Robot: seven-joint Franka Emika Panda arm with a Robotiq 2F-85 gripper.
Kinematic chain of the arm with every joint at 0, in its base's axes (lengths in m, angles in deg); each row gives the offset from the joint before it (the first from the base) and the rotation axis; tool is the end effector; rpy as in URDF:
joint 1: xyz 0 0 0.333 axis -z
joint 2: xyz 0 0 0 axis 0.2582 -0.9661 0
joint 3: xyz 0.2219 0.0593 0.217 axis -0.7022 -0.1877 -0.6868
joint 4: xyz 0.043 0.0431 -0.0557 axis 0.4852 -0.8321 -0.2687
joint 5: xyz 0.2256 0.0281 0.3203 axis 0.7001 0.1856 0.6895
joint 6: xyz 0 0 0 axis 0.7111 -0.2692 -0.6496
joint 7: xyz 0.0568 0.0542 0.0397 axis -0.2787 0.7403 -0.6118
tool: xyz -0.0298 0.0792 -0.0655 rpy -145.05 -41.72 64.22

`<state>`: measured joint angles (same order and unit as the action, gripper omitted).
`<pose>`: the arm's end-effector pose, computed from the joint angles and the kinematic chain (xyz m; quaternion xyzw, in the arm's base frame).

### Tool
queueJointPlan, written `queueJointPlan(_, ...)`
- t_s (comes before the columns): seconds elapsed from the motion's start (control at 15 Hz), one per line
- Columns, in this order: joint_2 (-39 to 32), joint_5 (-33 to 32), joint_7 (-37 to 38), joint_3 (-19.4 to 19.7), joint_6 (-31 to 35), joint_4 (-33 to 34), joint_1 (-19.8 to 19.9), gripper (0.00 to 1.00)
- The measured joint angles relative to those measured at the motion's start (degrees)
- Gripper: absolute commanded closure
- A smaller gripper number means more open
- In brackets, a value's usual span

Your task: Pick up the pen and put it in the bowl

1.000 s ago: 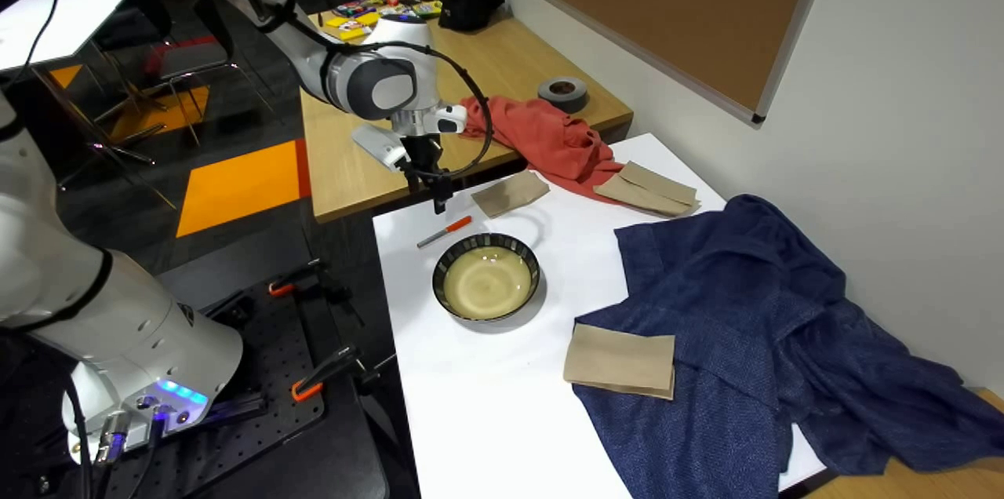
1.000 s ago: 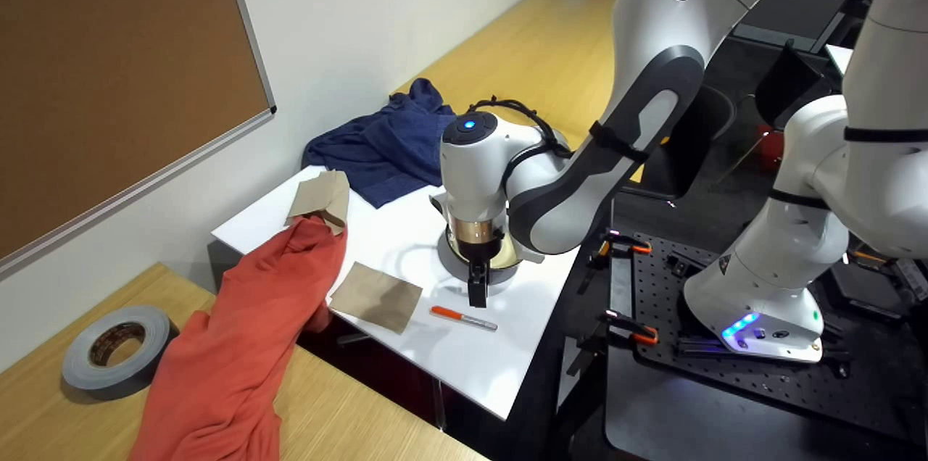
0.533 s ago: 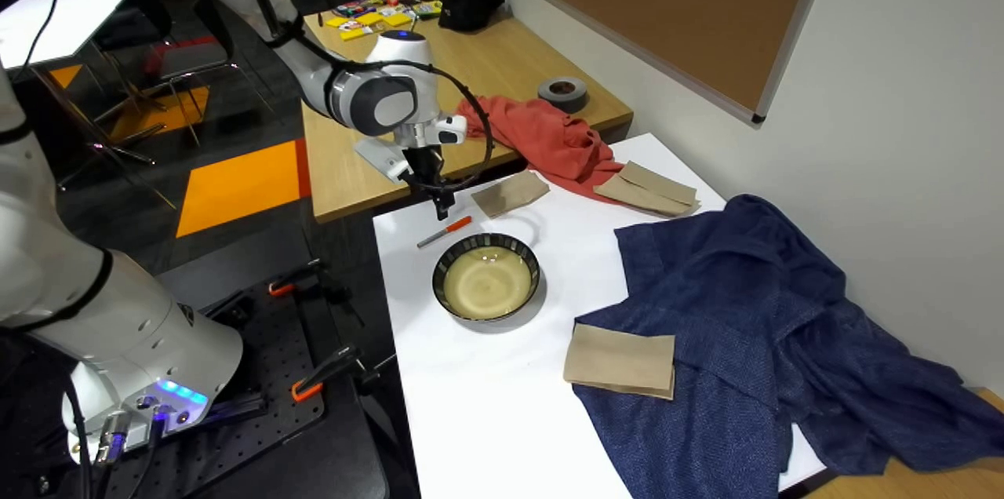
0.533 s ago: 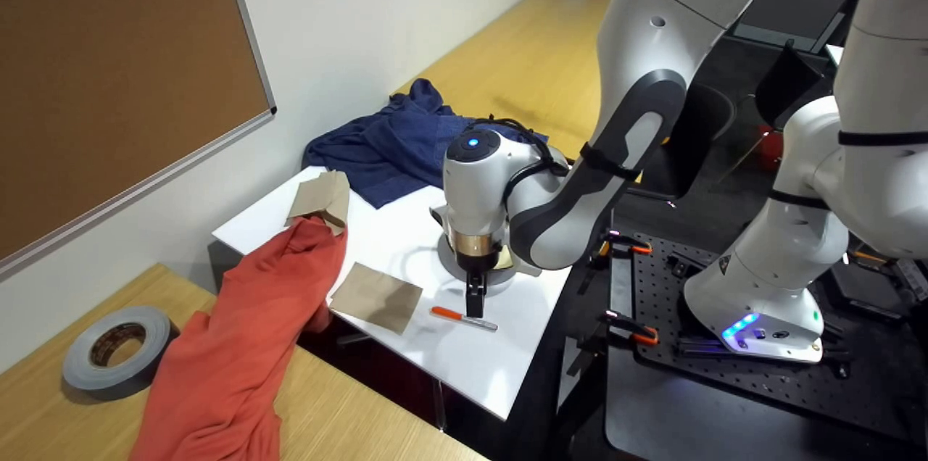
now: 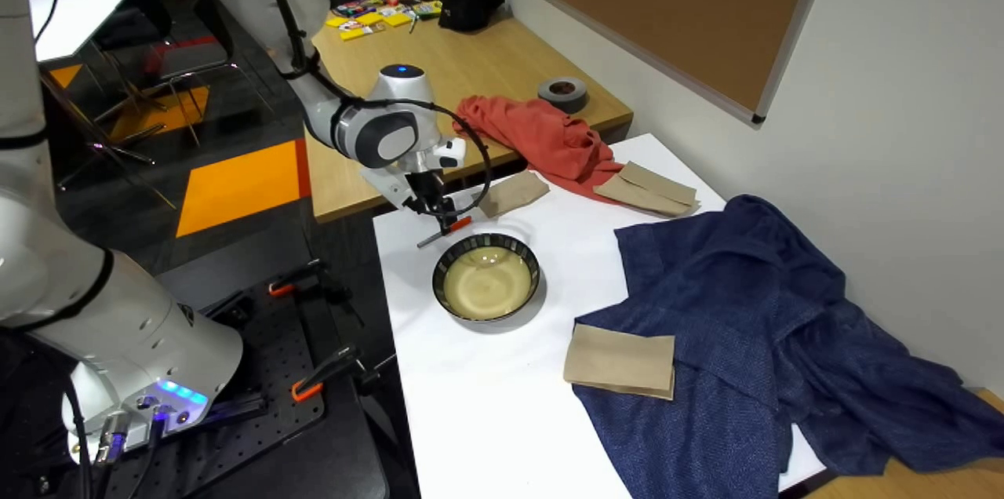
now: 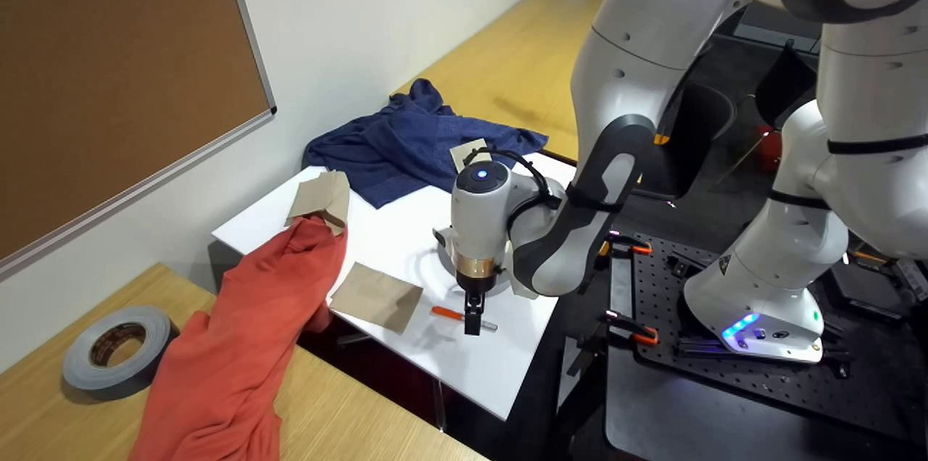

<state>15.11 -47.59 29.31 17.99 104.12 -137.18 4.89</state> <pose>0.4596 0.1224 0.0888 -0.9943 -0.1039 0.0255 0.0013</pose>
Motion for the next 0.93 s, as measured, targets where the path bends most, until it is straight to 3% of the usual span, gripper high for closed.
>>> queueJointPlan(0.47, -4.04, 0.33, 0.04, 1.70, 2.56, 2.38, -2.26, 0.00)
queueJointPlan(0.53, -4.47, 0.35, 0.04, 1.78, 2.56, 2.79, -2.47, 0.25)
queueJointPlan(0.67, -5.26, 0.37, 0.05, 1.78, 2.57, 3.53, -2.64, 0.32)
queueJointPlan(0.93, -6.27, 0.37, 0.05, 1.81, 2.61, 4.50, -2.75, 0.64)
